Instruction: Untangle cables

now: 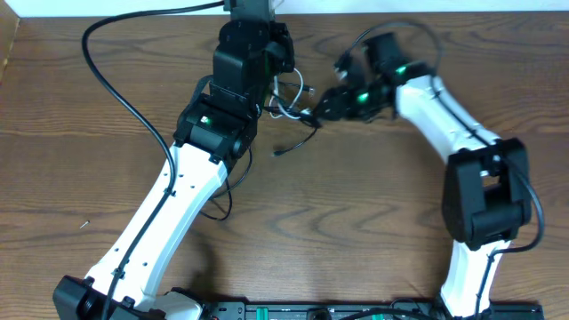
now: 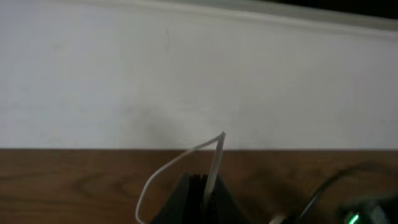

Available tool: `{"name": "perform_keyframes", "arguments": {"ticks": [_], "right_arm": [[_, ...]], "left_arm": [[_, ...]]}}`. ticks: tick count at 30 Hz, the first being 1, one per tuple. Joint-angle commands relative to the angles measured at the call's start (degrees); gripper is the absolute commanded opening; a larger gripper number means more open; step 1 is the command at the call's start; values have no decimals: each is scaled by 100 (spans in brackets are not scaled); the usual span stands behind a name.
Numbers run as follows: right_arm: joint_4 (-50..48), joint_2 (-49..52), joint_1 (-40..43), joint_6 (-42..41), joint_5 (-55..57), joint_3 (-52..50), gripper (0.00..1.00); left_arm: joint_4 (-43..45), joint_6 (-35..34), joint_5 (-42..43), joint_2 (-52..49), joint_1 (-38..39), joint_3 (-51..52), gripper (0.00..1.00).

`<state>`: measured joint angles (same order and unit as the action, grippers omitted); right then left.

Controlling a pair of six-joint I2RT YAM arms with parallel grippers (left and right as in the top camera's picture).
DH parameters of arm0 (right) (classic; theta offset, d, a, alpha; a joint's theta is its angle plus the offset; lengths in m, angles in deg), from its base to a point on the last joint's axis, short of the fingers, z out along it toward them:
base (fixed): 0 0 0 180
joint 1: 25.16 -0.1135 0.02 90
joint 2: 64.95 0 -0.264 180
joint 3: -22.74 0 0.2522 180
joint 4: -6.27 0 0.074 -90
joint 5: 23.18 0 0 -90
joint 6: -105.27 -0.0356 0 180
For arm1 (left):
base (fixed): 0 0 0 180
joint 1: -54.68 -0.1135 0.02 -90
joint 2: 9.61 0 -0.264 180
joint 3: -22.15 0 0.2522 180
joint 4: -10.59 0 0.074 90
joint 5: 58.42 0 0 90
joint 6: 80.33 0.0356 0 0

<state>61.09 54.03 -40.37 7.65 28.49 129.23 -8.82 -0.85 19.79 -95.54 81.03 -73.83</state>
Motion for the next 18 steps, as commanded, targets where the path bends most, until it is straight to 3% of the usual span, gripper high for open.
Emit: {"name": "perform_keyframes", "arguments": {"ticks": [1,8,18], "right_arm": [[442,-203,396,1969,-588,612,69],[1580,-398,407,4094,-634,988,77],[1567,-334,92,4505,39,944,75]], "left_arm": [[-79,-33,422,9,-31,-42,7],[-118,-343,776,48,-35,-44,7],[-125,-584,1252,282,-111,-59,8]]}}
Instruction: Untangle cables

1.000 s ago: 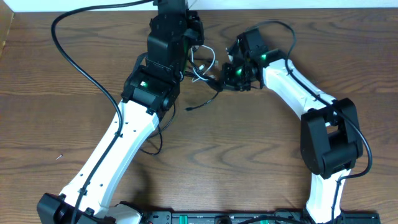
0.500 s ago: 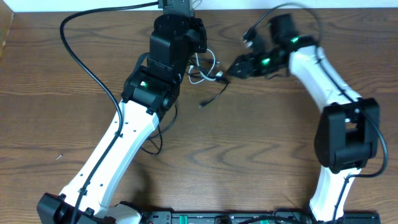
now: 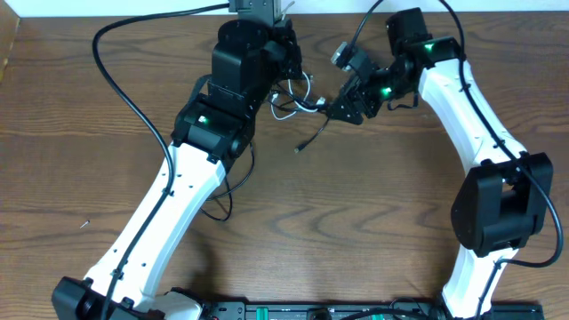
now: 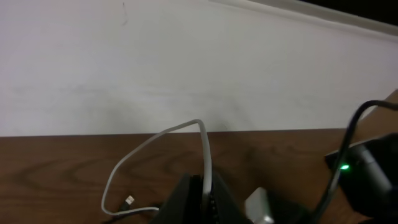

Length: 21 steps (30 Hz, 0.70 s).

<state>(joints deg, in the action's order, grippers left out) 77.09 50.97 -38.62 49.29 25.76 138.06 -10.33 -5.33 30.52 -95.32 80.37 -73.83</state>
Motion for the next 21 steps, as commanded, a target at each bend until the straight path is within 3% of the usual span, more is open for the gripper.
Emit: {"name": "perform_keyframes", "arguments": {"ticks": [1,6,10,13,17,21], "right_arm": [[-48,-28,-101,382,319,61,77],[-46,-26,-269,621,302,59,83],[-48,-7,-476,855,323,59,82],[-136,42,-629,894,553,59,68],[-249,101,-671,852,702,59,31],[-404,103,-566,284,695,59,11]], "left_arm": [[24,-170,181,304,-46,-59,7],[28,-415,201,542,-46,-63,7],[28,-551,223,732,-46,-63,7],[28,-555,337,872,-46,-63,8],[9,-590,348,1027,-68,-63,8],[17,-590,343,1095,-223,-63,8]]}}
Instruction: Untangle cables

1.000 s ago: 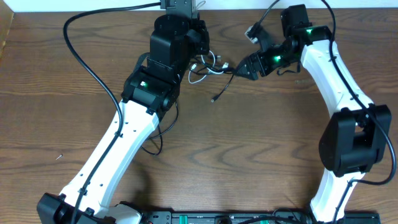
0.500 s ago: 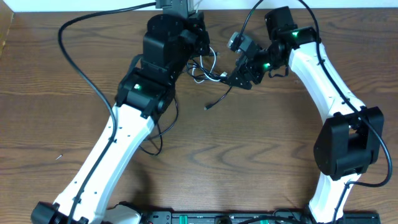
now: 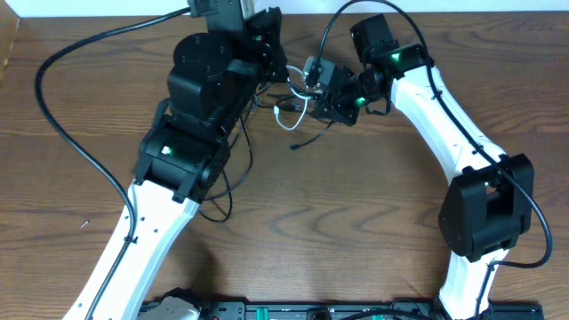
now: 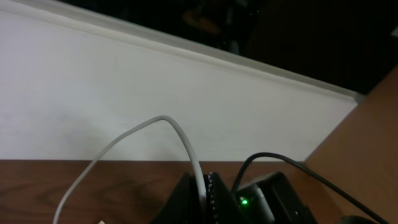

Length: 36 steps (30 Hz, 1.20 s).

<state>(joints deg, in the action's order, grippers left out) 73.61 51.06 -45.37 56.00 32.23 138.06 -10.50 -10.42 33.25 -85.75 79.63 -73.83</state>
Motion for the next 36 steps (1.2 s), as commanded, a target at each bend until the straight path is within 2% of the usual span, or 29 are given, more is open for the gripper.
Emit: {"name": "perform_keyframes", "arguments": {"ticks": [1,3,12,20,26,36], "right_arm": [[-94,103,142,-522,33,59,4],[-138,133,186,-758,-11,52,1],[-516,262,219,-1537,28,-481,2],[-1386,280,391,-2988,966,-1484,2],[-1414,284,623,-3263,1117,-1784,1],[-1394,284,721,-3257,1257,-2232,1]], "left_arm": [[55,-83,70,146,-223,-66,7],[125,-133,72,146,-378,-66,7],[984,-146,70,146,-949,-66,7],[1309,-146,63,146,-1379,-129,7],[1574,-146,24,146,-1683,-136,7],[1722,-144,26,144,-1917,-162,7]]}}
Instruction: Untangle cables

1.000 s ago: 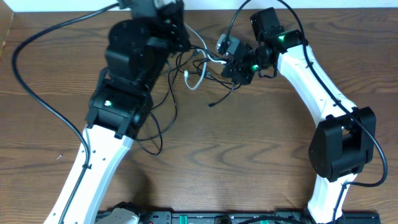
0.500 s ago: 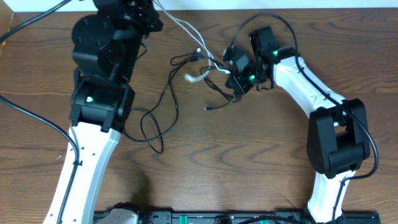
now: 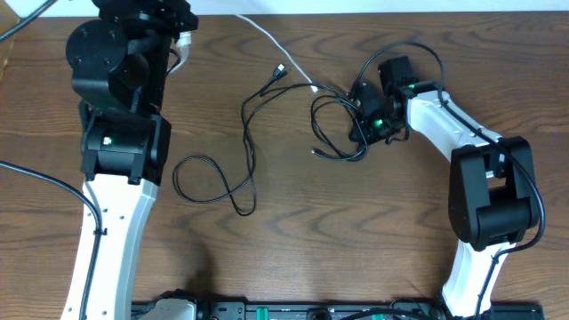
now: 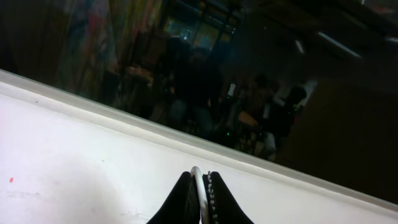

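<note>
My left gripper (image 4: pixel 199 177) is shut on a white cable (image 4: pixel 196 172), lifted high and facing the wall and a dark window. Overhead, the white cable (image 3: pixel 276 49) runs straight from the table's far edge down to the black cables. A long black cable (image 3: pixel 252 151) with a plug end trails to a loop at the left. A second black cable (image 3: pixel 333 124) lies in loops against my right gripper (image 3: pixel 362 120), which is low over the table. Its jaws are too dark to read.
The left arm (image 3: pixel 120 133) stands tall over the table's left side. The right arm (image 3: pixel 462 133) reaches in from the right. A white wall borders the table's far edge (image 3: pixel 356 11). A thick black supply cable (image 3: pixel 36 178) of the arm crosses the left edge.
My left gripper has moved far to the left and up with the white cable, which now runs stretched out. The black cables lie spread on the table. My right gripper has moved down and right.
Both grippers were close together at the table's far middle with a knot of white and black cables between them. Over the following moments they stayed near it, the left shifting leftward. Now they are far apart and the cables lie pulled out.
</note>
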Available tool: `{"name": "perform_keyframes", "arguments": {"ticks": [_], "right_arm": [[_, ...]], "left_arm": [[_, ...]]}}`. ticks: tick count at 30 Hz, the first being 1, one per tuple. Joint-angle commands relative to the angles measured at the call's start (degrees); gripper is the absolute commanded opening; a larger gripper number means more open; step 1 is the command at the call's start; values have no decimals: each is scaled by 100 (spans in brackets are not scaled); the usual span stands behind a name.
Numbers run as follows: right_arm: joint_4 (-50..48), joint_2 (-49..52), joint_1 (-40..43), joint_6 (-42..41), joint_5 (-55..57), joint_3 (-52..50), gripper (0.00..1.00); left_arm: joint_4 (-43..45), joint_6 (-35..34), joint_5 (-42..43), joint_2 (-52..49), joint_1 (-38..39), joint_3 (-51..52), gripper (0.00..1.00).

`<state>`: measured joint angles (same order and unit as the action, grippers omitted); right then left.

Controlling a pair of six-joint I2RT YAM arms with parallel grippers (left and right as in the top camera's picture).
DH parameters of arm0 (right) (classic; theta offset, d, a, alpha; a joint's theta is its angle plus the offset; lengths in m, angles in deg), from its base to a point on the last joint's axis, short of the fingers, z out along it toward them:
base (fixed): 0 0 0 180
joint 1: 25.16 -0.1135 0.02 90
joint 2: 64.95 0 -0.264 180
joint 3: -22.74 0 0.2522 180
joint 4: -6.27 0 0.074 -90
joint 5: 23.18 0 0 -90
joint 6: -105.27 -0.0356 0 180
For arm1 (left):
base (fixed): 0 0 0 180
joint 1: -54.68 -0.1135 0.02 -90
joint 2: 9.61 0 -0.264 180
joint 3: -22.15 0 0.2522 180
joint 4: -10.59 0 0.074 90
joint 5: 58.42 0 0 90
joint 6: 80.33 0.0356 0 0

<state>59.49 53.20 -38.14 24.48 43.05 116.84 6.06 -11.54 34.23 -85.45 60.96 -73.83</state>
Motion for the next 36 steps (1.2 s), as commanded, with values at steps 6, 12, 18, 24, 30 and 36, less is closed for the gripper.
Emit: {"name": "perform_keyframes", "arguments": {"ticks": [6,12,18,24,30,36], "right_arm": [[-13,133,15,-299,1174,-199,4],[31,229,-13,-120,1095,-208,30],[0,227,-57,-120,1075,-164,54],[55,208,-44,-122,785,-83,88],[953,11,31,-120,229,824,93],[2632,-234,157,625,-887,2455,98]], "left_arm": [[348,-26,-74,111,-50,-216,7],[439,-35,107,109,-46,-284,7],[800,-4,61,94,-50,-284,8],[870,-13,625,94,-42,-284,7],[245,-2,890,7,162,-284,8],[203,37,887,-129,216,-284,8]]}}
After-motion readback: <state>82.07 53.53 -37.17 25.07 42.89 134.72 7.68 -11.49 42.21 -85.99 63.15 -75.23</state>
